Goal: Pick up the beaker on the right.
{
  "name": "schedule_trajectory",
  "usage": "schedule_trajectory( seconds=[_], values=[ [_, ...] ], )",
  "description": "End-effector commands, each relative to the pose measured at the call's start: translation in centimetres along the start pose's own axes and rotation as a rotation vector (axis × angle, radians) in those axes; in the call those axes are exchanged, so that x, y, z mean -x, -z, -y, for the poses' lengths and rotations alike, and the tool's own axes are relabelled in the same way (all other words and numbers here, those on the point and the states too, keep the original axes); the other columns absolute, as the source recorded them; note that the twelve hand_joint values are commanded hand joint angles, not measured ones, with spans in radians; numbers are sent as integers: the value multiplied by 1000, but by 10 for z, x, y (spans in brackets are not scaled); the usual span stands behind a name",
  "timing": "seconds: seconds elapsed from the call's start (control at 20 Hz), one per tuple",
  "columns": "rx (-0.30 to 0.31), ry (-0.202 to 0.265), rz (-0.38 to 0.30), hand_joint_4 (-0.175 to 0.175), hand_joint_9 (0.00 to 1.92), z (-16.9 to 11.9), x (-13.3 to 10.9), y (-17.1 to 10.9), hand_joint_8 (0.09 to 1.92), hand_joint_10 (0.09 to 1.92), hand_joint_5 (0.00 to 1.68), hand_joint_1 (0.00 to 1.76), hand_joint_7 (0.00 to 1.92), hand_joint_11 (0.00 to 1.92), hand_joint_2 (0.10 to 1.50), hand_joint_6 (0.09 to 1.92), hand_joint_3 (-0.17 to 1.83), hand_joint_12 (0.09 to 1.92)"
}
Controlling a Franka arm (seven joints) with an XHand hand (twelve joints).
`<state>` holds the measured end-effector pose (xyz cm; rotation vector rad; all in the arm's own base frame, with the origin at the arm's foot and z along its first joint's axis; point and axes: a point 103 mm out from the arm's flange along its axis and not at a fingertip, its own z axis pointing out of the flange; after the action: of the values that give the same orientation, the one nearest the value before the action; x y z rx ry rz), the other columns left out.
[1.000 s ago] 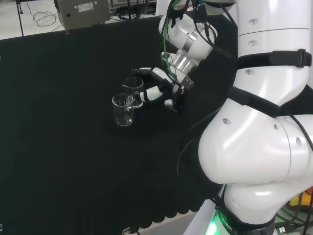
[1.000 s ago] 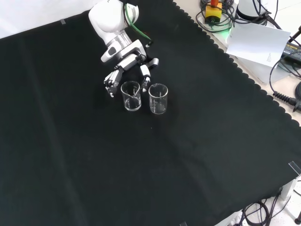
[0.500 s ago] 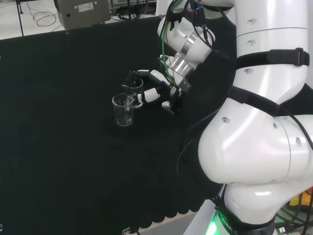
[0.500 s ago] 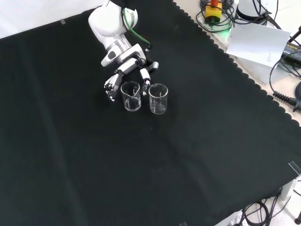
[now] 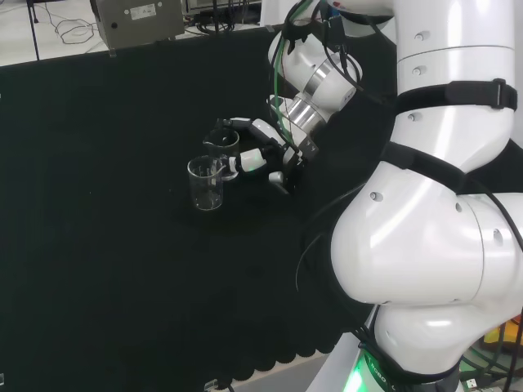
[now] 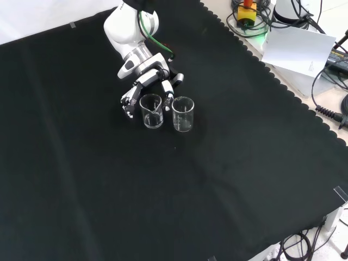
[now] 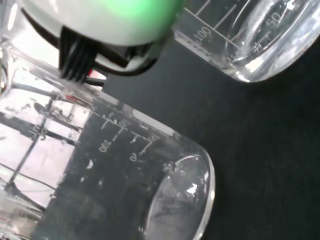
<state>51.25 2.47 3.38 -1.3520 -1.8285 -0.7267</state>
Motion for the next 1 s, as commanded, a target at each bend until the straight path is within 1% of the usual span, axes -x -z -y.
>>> schedule_trajectory(
  seconds=[0.05,0.15,0.3,0.45,0.6,0.75,0.8,0.85,0.9,0.95,1.0],
  values=[
    [12,5,-12,-43,538,0,-3,-3,688,592,524,917,378,112,467,224,592,1365],
    [15,1,-16,-42,561,-1,-3,-3,683,580,499,915,401,123,482,337,557,1362],
    [22,-13,-15,-38,605,-3,0,-4,685,568,472,936,446,149,493,579,544,1358],
    [35,-24,-23,-35,655,-4,2,-3,695,562,532,973,500,186,499,807,559,1353],
    [44,-35,-24,-35,694,-5,2,-2,710,565,617,1009,551,221,504,907,571,1353],
    [89,-55,-21,-34,788,-6,1,0,713,553,738,1112,656,308,509,929,647,1325],
    [122,-68,-7,-9,950,-6,-1,1,709,577,890,1177,885,532,572,916,657,1247],
    [138,-75,-15,-65,1139,-6,-2,5,724,568,1008,1280,1076,781,576,897,712,1117],
    [145,-75,-16,-114,1270,-5,-5,8,736,561,1079,1353,1197,956,559,881,769,994],
    [146,-68,-11,-144,1304,-6,-8,16,768,590,1128,1389,1212,1052,600,838,720,905],
    [151,-60,23,-160,1361,-6,-11,26,798,657,1149,1364,1216,1100,631,835,705,847]
  ],
)
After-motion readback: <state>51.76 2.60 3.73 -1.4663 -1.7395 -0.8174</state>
